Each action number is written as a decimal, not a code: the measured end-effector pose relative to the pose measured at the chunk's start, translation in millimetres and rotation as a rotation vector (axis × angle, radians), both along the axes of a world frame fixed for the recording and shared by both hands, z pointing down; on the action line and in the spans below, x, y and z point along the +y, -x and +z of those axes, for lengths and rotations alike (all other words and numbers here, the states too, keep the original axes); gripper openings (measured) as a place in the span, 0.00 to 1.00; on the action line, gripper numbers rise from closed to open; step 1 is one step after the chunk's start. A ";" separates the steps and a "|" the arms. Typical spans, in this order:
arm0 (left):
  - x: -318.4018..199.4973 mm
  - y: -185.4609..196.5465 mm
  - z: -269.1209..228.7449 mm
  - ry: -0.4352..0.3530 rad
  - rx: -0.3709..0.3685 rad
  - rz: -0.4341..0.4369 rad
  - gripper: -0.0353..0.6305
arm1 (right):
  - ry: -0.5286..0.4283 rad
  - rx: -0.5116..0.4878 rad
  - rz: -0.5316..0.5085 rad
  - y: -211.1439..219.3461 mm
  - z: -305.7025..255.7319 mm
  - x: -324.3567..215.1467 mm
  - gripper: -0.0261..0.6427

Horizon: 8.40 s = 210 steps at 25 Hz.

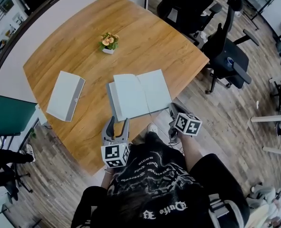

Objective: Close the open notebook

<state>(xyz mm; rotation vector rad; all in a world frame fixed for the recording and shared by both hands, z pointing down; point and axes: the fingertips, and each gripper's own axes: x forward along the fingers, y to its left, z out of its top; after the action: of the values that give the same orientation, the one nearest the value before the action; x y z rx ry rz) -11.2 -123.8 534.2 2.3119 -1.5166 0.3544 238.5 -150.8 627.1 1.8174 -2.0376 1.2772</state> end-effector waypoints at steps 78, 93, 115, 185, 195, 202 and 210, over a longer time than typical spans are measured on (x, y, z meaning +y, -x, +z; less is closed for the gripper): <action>24.2 68.5 3.8 -0.007 0.034 -0.014 0.44 | -0.387 0.228 -0.471 193.2 -113.9 21.3 0.09; 23.1 82.6 6.1 0.006 0.032 -0.045 0.44 | -0.355 0.226 -0.578 228.8 -99.3 24.9 0.09; 29.1 107.1 7.9 0.014 0.024 -0.116 0.44 | -0.263 0.252 -0.720 268.3 -59.5 27.5 0.09; -0.9 14.5 -14.3 -0.067 0.007 -0.001 0.43 | -0.439 0.273 -0.460 100.5 -118.3 6.5 0.43; -1.7 -0.8 -20.3 -0.092 0.017 0.086 0.35 | -0.474 0.369 -0.465 97.0 -119.1 0.0 0.27; -2.3 -1.8 -24.5 -0.121 0.024 0.091 0.17 | -0.475 0.402 -0.479 100.5 -116.4 1.2 0.07; 0.2 -6.1 -29.6 -0.131 0.042 0.122 0.09 | -0.500 0.379 -0.460 100.6 -127.1 -0.5 0.05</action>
<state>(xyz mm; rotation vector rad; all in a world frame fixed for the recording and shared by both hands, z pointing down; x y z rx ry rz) -5.1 -123.7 504.6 2.5044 -1.4216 0.2420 137.9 -151.3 500.0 1.4482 -2.4682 0.2944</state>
